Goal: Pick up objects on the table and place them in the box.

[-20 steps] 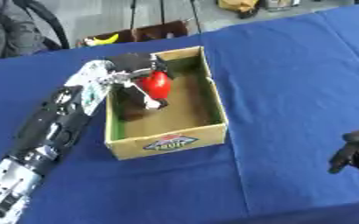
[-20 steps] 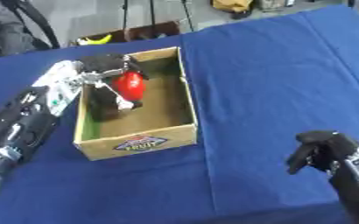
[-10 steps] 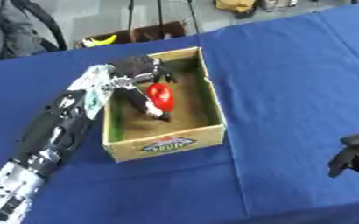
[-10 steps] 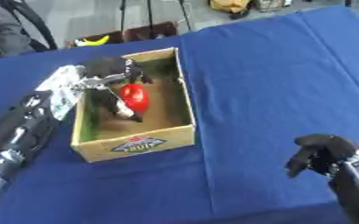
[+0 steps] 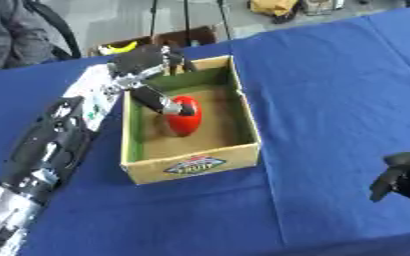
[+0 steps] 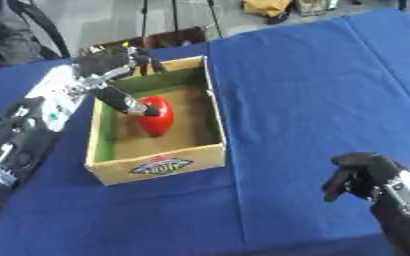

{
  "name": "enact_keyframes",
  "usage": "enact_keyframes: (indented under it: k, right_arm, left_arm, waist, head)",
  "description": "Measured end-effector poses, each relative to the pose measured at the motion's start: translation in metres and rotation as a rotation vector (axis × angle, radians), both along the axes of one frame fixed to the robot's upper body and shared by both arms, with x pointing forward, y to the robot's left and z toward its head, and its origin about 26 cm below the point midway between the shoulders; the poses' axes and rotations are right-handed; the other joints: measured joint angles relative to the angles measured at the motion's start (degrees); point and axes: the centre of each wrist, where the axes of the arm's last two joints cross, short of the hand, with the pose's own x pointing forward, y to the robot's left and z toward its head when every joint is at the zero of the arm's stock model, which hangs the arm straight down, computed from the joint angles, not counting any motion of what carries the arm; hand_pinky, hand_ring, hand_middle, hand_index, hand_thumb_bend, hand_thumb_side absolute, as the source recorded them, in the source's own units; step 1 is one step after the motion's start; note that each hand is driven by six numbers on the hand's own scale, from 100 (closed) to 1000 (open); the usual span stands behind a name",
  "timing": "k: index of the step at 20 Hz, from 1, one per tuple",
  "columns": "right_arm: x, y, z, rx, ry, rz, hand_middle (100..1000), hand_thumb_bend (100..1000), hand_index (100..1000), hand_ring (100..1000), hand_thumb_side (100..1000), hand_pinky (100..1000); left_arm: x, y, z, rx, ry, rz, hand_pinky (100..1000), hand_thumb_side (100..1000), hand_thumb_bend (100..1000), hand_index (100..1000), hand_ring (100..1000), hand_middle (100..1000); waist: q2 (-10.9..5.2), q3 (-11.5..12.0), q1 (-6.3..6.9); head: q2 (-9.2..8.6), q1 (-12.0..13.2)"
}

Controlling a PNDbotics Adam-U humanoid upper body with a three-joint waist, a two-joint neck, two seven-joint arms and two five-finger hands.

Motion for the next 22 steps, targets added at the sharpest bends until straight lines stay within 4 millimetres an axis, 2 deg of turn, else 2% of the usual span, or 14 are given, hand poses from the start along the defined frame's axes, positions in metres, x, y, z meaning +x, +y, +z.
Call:
enact_keyframes:
  k: [1,2,4,5,7,8,10,11,13,15,18,22]
  right_arm:
    - [0.0,-0.001,0.0,0.001,0.001,-0.004,497,100,714,547,820,487]
    - [0.0,-0.001,0.0,0.003,0.001,-0.009,497,100,714,547,809,487]
    - [0.001,-0.002,0.001,0.006,-0.001,-0.016,497,100,714,547,793,487]
    - [0.001,-0.003,0.001,0.008,-0.002,-0.021,497,100,714,547,794,487]
    - [0.001,-0.004,0.001,0.012,-0.005,-0.03,497,100,714,547,793,487]
    - [0.001,-0.005,0.001,0.013,-0.006,-0.035,498,100,714,548,791,487]
    - [0.001,-0.006,0.001,0.019,-0.005,-0.044,498,100,714,548,785,487]
    - [0.001,-0.006,0.001,0.022,-0.005,-0.046,498,100,714,548,783,487]
    - [0.001,-0.007,0.0,0.027,-0.005,-0.054,498,100,714,548,781,488]
    - [0.001,-0.007,0.0,0.029,-0.005,-0.059,498,100,714,548,777,488]
    - [0.001,-0.008,0.001,0.031,-0.008,-0.063,499,100,714,548,774,488]
    - [0.001,-0.009,0.001,0.033,-0.009,-0.067,499,100,714,548,769,488]
  left_arm:
    - [-0.008,0.005,0.006,-0.05,-0.014,0.006,354,648,622,797,508,620]
    - [-0.016,0.009,0.01,-0.106,-0.026,0.009,346,650,554,797,501,617]
    - [-0.035,0.014,0.016,-0.224,-0.035,0.012,331,654,489,795,490,610]
    - [-0.045,0.017,0.017,-0.282,-0.032,0.015,320,691,411,793,482,603]
    - [-0.067,0.022,0.014,-0.394,-0.009,0.029,317,749,320,793,479,601]
    - [-0.077,0.023,0.011,-0.453,0.005,0.037,310,820,239,792,473,597]
    - [-0.094,0.024,0.002,-0.582,0.038,0.055,296,866,197,788,465,592]
    - [-0.102,0.024,-0.003,-0.647,0.052,0.065,290,938,157,788,461,590]
    - [-0.115,0.024,-0.017,-0.766,0.084,0.094,290,992,172,784,458,585]
    - [-0.127,0.024,-0.031,-0.856,0.118,0.12,294,1000,162,784,460,587]
    - [-0.14,0.024,-0.051,-0.951,0.167,0.15,296,1000,194,784,463,590]
    - [-0.149,0.022,-0.066,-1.045,0.199,0.162,298,1000,218,784,463,589]
  waist:
    - [-0.03,0.5,-0.09]
    - [-0.03,1.1,-0.16]
    - [-0.05,2.2,-0.4]
    - [-0.05,2.7,-0.56]
    - [-0.05,3.8,-0.85]
    - [-0.07,4.2,-0.97]
    - [-0.09,5.1,-1.14]
    - [-0.1,5.4,-1.2]
    - [-0.1,5.9,-1.39]
    - [-0.1,6.3,-1.54]
    - [-0.1,6.8,-1.77]
    - [-0.1,7.1,-2.05]
  head:
    - [0.12,-0.4]
    - [0.15,-0.7]
    - [0.16,-1.5]
    - [0.16,-1.9]
    - [0.18,-2.6]
    - [0.19,-2.9]
    - [0.28,-3.4]
    - [0.4,-3.6]
    - [0.57,-4.0]
    - [0.58,-4.3]
    - [0.6,-4.6]
    - [0.61,-4.8]
